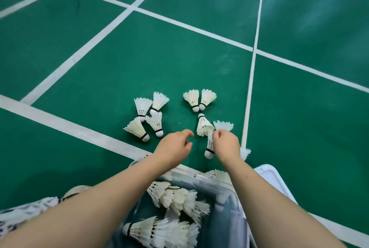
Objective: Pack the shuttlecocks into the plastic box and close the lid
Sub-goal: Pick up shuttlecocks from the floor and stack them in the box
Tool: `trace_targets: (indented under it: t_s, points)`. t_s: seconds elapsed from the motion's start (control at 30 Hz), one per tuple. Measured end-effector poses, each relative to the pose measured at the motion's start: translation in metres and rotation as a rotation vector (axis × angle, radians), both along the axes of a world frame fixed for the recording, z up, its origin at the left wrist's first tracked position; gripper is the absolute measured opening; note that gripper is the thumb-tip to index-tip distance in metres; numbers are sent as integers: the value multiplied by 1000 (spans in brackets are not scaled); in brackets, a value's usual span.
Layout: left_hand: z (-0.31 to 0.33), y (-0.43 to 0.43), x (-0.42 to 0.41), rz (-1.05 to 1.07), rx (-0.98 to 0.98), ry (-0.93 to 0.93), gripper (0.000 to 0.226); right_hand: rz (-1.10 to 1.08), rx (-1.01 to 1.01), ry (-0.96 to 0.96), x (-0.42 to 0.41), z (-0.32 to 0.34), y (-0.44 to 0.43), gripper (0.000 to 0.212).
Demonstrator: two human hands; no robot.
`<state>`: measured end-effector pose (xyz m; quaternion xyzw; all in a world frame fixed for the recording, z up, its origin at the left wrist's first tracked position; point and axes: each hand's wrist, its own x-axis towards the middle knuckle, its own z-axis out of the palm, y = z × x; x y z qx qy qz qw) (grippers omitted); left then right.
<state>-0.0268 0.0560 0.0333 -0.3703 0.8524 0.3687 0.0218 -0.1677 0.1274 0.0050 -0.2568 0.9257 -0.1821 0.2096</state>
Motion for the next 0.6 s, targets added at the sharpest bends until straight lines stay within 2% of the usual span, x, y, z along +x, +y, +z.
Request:
trace_targets:
  t_s: [0.13, 0.27, 0.4, 0.47, 0.6]
  points:
    - [18, 18, -4, -44, -5, 39, 41, -9, -176, -53, 9, 40, 22, 32]
    - [45, 39, -1, -70, -47, 137, 53, 106, -266, -100, 27, 76, 49, 35]
    - [66, 54, 12, -136, -122, 135, 27, 192, -305, -161, 54, 99, 73, 33]
    - [71, 63, 24, -127, -65, 120, 23, 239, -300, -153, 64, 103, 83, 28]
    - [54, 86, 56, -97, 21, -55, 14, 254, -317, -100, 72, 100, 100, 9]
